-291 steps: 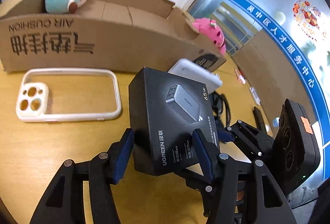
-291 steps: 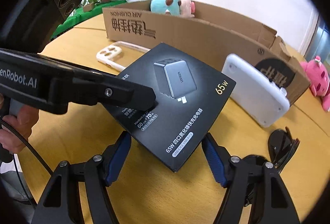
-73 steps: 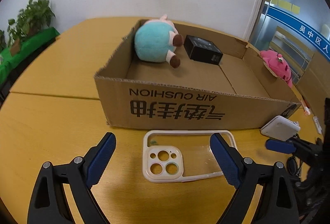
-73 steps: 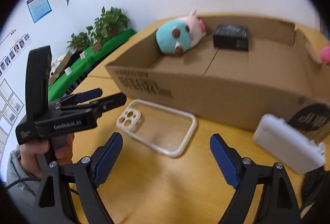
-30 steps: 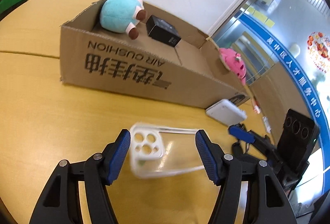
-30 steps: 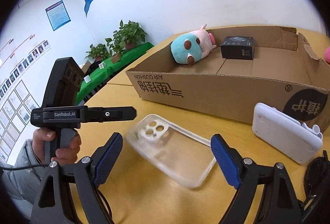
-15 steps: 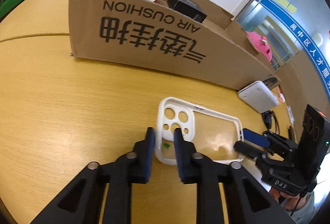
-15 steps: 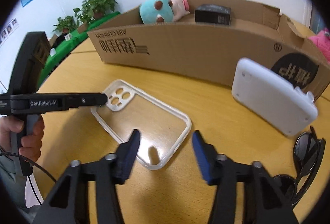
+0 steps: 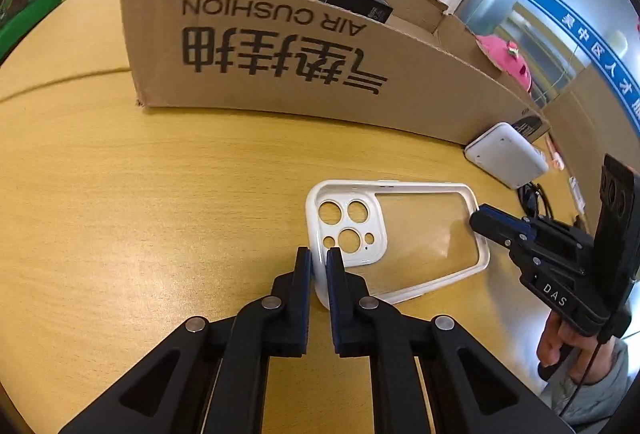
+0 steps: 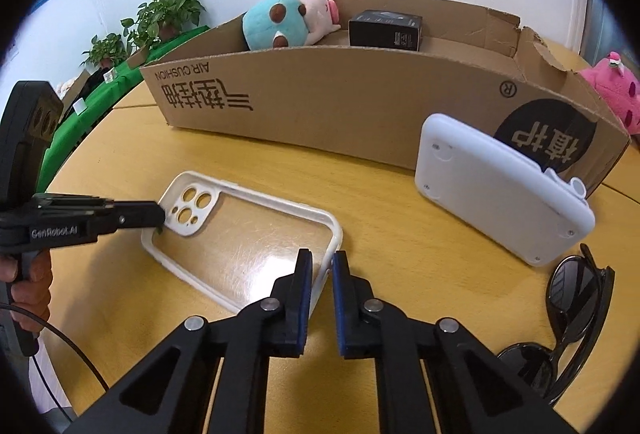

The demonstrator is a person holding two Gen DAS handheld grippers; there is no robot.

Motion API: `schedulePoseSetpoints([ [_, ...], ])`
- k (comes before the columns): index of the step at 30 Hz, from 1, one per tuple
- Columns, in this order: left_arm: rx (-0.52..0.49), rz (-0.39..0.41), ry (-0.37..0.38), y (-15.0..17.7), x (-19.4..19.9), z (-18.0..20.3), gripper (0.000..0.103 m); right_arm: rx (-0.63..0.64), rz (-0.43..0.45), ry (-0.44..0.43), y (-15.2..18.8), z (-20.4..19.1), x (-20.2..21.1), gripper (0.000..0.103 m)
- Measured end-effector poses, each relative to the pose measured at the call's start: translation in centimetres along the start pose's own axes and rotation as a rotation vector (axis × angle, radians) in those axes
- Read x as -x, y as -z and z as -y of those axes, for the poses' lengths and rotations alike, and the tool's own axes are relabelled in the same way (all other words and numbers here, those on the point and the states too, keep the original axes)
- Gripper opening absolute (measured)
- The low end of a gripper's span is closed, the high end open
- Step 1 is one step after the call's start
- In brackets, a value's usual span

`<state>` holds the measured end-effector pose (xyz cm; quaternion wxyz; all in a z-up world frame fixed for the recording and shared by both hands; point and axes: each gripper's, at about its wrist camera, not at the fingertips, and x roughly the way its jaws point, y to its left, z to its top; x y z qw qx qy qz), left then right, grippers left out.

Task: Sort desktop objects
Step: 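Lift the phone case with the left gripper over the cardboard box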

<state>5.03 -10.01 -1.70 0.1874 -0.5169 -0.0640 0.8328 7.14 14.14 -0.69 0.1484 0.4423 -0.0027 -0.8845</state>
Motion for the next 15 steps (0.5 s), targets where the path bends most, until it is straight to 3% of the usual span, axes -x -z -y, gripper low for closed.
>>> schedulePoseSetpoints([
  [2,0.009,0.011,0.017,-0.2,-0.1,0.1,0.017,-0.004,-0.01,-0.004,-0.1,0.1,-0.3,0.01],
  [4,-0.002,0.021,0.005,-0.4,-0.3,0.4,0.017,-0.017,-0.017,-0.016,-0.1,0.4,-0.6,0.012],
  [5,-0.016,0.025,-0.006,-0.4,-0.4,0.6,0.012,-0.02,-0.014,-0.018,-0.1,0.4,-0.6,0.013],
  [9,-0.042,0.032,-0.025,-0.1,-0.5,1.2,0.009,-0.016,-0.01,-0.009,0.3,0.6,-0.3,0.018],
  [11,-0.024,0.037,-0.02,0.0,-0.5,1.0,0.007,0.008,-0.007,0.023,0.3,0.3,-0.3,0.011],
  [15,-0.007,0.042,-0.018,0.2,-0.2,1.0,0.006,0.016,0.008,0.051,0.2,0.1,-0.6,0.009],
])
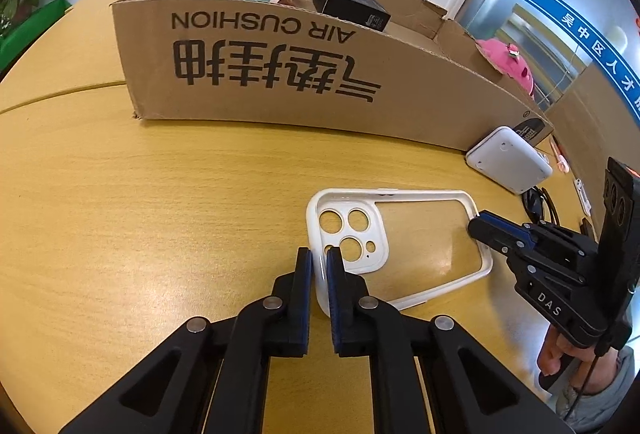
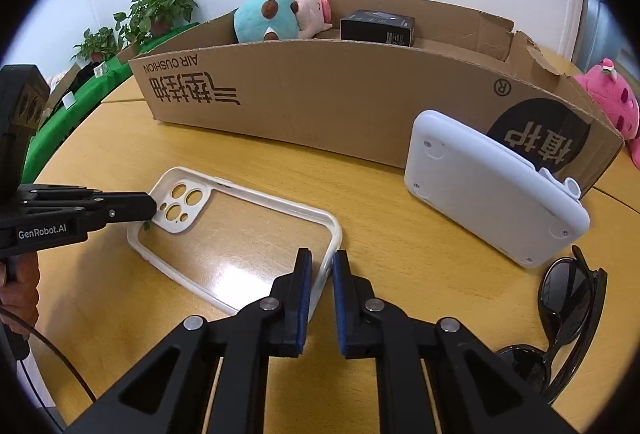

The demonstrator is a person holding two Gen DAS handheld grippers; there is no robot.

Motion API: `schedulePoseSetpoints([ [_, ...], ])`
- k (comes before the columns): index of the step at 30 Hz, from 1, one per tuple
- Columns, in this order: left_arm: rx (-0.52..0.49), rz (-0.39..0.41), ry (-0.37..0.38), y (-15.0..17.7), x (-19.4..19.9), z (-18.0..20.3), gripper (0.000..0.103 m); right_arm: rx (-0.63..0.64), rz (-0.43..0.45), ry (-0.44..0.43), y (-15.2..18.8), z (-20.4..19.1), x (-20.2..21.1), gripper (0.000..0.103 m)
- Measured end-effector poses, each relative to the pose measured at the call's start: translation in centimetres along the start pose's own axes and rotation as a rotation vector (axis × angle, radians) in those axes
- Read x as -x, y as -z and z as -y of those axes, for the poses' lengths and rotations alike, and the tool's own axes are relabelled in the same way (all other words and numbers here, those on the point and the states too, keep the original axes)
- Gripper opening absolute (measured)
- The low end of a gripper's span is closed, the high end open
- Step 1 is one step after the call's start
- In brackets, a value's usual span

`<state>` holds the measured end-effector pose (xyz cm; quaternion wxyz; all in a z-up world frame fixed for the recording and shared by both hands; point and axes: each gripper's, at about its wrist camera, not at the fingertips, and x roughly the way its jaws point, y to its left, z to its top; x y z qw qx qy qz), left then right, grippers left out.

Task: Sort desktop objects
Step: 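Lift the phone case with the left gripper over the cardboard box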

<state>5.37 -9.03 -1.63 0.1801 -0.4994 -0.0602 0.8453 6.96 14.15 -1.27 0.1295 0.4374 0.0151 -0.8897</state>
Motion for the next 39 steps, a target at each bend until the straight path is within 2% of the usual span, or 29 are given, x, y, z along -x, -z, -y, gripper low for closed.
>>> schedulePoseSetpoints([
  [7,-0.033,0.079,-0.004,-1.5,3.4,1.6,0.006,-0.024,0.024,-0.009,-0.7,0.3,1.0,0.008],
  [23,-0.146,0.277,0.033,-8.9,10.0,5.8,0.006,-0.003,0.284,0.052,-8.8,1.6,9.3,0.007],
  [33,-0.177,0.333,0.048,-14.0,10.8,6.7,0.006,0.018,0.352,0.086,-13.7,2.9,10.8,0.007],
  [39,-0.198,0.35,0.093,-17.2,10.0,8.0,0.006,0.01,0.377,0.119,-16.6,4.8,11.4,0.007],
])
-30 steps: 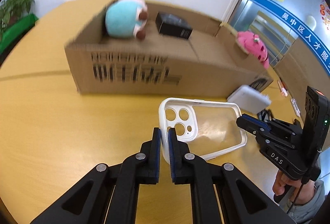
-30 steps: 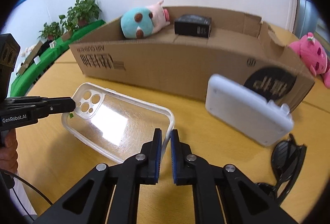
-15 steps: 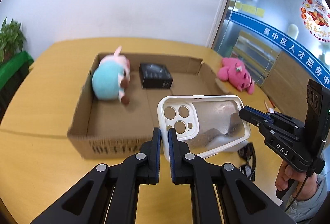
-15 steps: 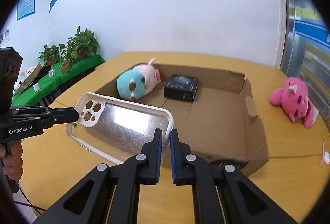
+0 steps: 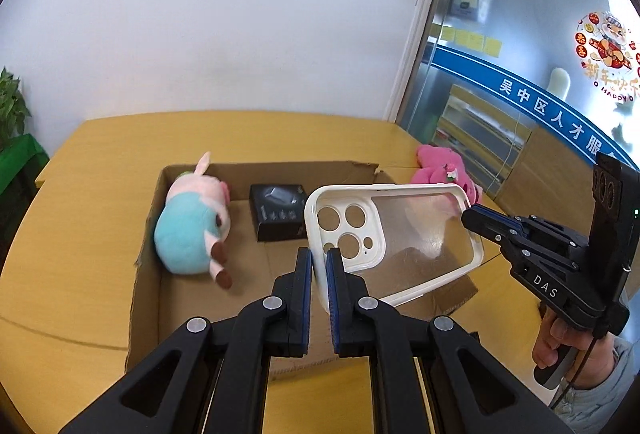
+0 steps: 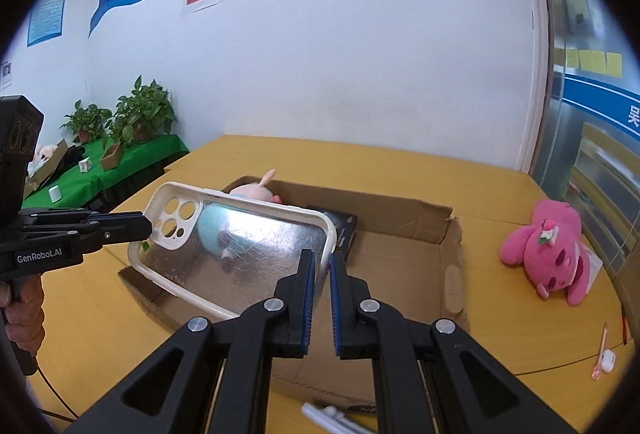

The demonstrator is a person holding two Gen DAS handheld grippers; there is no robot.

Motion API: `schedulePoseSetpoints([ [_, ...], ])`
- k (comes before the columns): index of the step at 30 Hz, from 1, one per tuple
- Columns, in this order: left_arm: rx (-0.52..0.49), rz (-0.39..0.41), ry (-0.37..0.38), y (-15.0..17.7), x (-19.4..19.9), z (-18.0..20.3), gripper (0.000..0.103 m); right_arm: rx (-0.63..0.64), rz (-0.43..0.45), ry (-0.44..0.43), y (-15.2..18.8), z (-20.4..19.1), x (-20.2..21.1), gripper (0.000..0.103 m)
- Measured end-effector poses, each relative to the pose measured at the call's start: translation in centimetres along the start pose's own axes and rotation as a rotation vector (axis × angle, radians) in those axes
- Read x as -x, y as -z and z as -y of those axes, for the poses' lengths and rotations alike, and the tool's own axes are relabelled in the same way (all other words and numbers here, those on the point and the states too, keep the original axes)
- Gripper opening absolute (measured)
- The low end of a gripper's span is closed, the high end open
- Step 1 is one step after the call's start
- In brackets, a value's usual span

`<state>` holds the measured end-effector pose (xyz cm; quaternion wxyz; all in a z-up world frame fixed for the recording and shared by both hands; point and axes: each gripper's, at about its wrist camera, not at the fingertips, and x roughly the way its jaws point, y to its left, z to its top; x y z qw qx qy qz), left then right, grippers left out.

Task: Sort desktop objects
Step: 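Lift the phone case with the left gripper over the cardboard box, then lower the phone case into the box and open the left gripper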

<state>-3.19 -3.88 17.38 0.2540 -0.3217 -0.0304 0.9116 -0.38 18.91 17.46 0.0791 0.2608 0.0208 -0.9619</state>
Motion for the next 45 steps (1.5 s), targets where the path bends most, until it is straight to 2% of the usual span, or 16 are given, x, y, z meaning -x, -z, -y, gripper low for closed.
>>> schedulePoseSetpoints([
  [3,-0.018,-0.008,0.007,-1.1,-1.7,0.2,0.006,-0.009,-0.005,0.031,-0.8,1.3,-0.7,0.006],
  [8,0.033,-0.039,0.004,-1.6,-3.6,-2.0,0.006,-0.039,-0.038,0.023,-1.5,2.1,-2.9,0.006],
  [13,0.088,-0.088,-0.058,-0.5,-4.2,-6.0,0.006,-0.019,-0.107,-0.016,-1.1,-0.3,-7.0,0.006],
  [18,0.159,-0.159,-0.137,1.3,-5.1,-10.8,0.005,-0.017,-0.183,-0.109,-0.3,-3.8,-11.5,0.006],
  [25,0.19,-0.262,-0.203,3.8,-7.5,-14.0,0.004,-0.072,-0.322,-0.174,2.1,-6.7,-16.4,0.006],
  [31,0.112,-0.371,-0.27,5.3,-10.2,-14.4,0.004,-0.091,-0.447,-0.166,4.3,-7.4,-19.1,0.007],
  [35,0.064,-0.386,-0.308,5.4,-10.4,-13.7,0.004,-0.077,-0.499,-0.154,5.0,-7.9,-19.8,0.008],
  [39,0.014,-0.411,-0.344,5.7,-10.6,-13.2,0.004,-0.112,-0.557,-0.18,5.8,-7.7,-20.7,0.007],
  [45,-0.016,-0.425,-0.393,5.7,-10.9,-13.0,0.005,-0.082,-0.578,-0.161,5.5,-8.3,-20.9,0.01],
])
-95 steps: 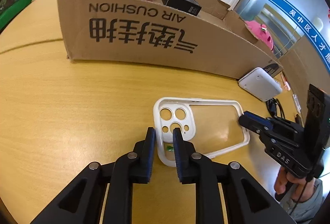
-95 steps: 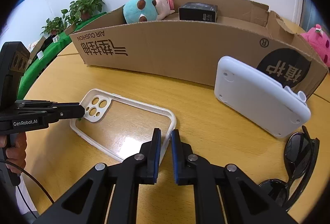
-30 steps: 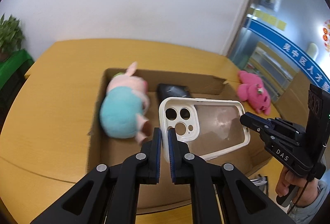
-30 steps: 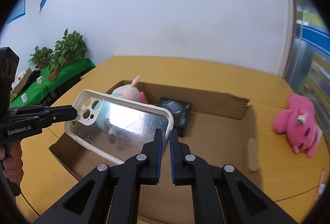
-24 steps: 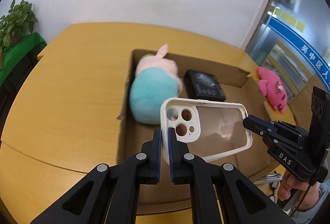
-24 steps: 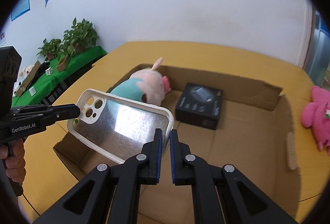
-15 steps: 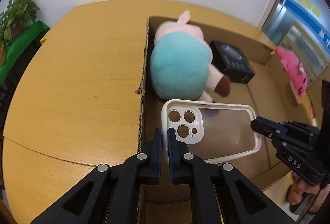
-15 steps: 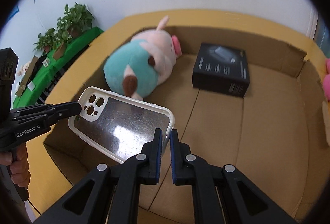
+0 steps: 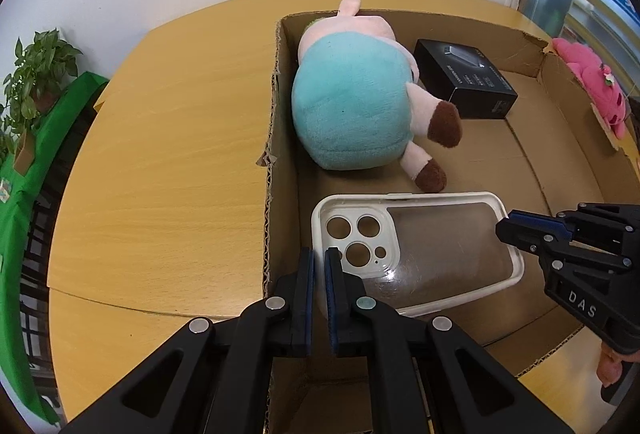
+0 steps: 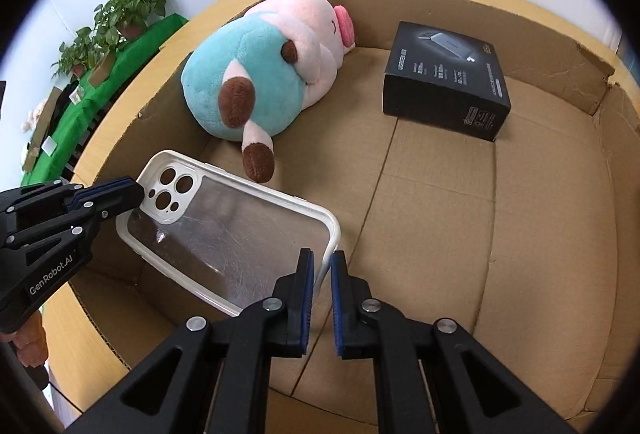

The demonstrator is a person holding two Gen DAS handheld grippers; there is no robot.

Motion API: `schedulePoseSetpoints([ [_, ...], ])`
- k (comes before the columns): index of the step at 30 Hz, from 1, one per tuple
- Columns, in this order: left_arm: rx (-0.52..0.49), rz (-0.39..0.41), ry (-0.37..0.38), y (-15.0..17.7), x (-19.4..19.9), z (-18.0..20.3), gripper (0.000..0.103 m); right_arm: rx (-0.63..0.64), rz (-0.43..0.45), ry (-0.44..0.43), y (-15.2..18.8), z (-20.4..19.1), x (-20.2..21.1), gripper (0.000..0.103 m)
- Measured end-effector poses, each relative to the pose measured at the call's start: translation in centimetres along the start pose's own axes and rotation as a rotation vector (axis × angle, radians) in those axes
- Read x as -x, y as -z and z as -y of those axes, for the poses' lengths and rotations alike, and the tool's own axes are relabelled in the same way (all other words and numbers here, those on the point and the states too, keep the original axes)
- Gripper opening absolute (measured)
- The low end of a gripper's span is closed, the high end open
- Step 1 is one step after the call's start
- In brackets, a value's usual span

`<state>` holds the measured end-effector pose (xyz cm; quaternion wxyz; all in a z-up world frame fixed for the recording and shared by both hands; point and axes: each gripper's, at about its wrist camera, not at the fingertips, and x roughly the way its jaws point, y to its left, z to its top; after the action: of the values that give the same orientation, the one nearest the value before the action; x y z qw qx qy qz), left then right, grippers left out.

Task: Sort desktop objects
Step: 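Lower the phone case into the box and open the left gripper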

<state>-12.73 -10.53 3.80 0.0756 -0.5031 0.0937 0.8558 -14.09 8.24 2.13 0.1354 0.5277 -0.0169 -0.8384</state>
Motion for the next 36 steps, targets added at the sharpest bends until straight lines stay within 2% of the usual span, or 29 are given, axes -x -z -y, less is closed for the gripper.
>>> schedulePoseSetpoints([
  [3,0.003,0.003,0.003,0.2,0.3,-0.1,0.005,0.016,0.001,0.006,0.1,-0.5,0.0,0.014],
  [4,0.006,0.007,0.002,0.2,0.4,-0.1,0.005,0.013,0.011,-0.001,0.2,-0.5,0.2,0.019],
  [5,0.009,0.015,0.0,0.3,0.7,-0.1,0.005,0.008,0.023,-0.02,0.2,-0.4,0.4,0.03],
  [6,0.012,0.023,0.0,0.4,1.0,-0.1,0.006,-0.001,0.042,-0.054,0.3,-0.2,0.9,0.034],
  [7,0.018,0.033,0.002,0.5,1.3,-0.2,0.007,-0.001,0.062,-0.052,0.5,-0.2,1.4,0.04],
  [9,0.04,0.071,0.001,0.8,2.3,-0.4,0.024,0.023,0.128,-0.022,1.0,-0.4,2.9,0.047],
  [10,0.049,0.097,0.011,1.0,2.9,-0.4,0.031,0.038,0.161,-0.009,1.4,-0.5,3.8,0.054],
  [11,0.06,0.13,0.033,1.3,3.6,-0.4,0.046,0.051,0.19,-0.002,2.0,-0.6,4.7,0.061],
  [12,0.071,0.179,0.027,1.6,4.6,-0.3,0.056,0.062,0.224,0.012,2.7,-0.6,5.8,0.064],
  [13,0.078,0.237,0.014,2.1,5.7,-0.1,0.07,0.068,0.245,0.026,3.3,-0.7,6.5,0.067],
  [14,0.081,0.317,0.008,2.8,7.2,0.3,0.077,0.075,0.27,0.045,4.2,-0.5,7.4,0.07],
  [15,0.081,0.371,0.013,3.3,8.3,0.6,0.078,0.079,0.288,0.061,4.7,-0.3,8.1,0.071],
  [18,0.086,0.484,0.028,4.4,10.6,1.7,0.083,0.086,0.334,0.106,6.5,0.4,9.7,0.073],
  [19,0.086,0.502,0.032,4.6,11.0,2.0,0.083,0.085,0.342,0.114,6.8,0.6,10.0,0.071],
  [20,0.08,0.52,0.047,5.0,11.4,2.4,0.071,0.083,0.352,0.116,7.1,0.9,10.3,0.048],
  [21,0.073,0.522,0.059,5.0,11.6,2.7,0.047,0.068,0.354,0.118,7.5,1.4,10.7,0.027],
  [22,0.062,0.488,0.086,5.0,11.4,3.2,0.004,0.052,0.339,0.12,7.6,1.7,10.6,0.003],
  [23,0.07,0.459,0.122,4.9,11.2,3.3,0.0,0.033,0.326,0.113,7.9,2.1,10.7,0.004],
  [25,0.088,0.446,0.144,5.1,11.1,3.7,0.0,0.014,0.33,0.095,8.5,2.7,11.0,0.004],
  [26,0.077,0.458,0.121,5.3,11.2,4.2,0.0,0.01,0.338,0.084,8.9,2.8,11.4,0.008],
  [27,0.072,0.467,0.105,5.7,11.3,4.6,0.002,0.003,0.35,0.07,9.2,2.9,11.8,0.017],
  [28,0.072,0.474,0.088,5.9,11.4,5.0,0.021,0.001,0.354,0.071,9.4,2.8,11.9,0.047],
  [29,0.078,0.476,0.076,6.1,11.6,5.4,0.061,0.003,0.36,0.08,9.7,2.8,12.1,0.069],
  [30,0.086,0.478,0.072,6.4,11.8,5.7,0.078,0.008,0.38,0.095,10.0,2.7,12.4,0.071],
  [31,0.1,0.498,0.065,6.7,12.2,6.0,0.09,0.011,0.408,0.107,10.5,2.6,12.8,0.071],
  [33,0.113,0.553,0.063,7.7,13.2,6.5,0.089,0.016,0.426,0.111,11.1,2.7,13.3,0.071],
  [36,0.095,0.576,0.073,8.4,13.7,7.5,0.089,0.019,0.446,0.104,12.1,3.0,13.9,0.071],
])
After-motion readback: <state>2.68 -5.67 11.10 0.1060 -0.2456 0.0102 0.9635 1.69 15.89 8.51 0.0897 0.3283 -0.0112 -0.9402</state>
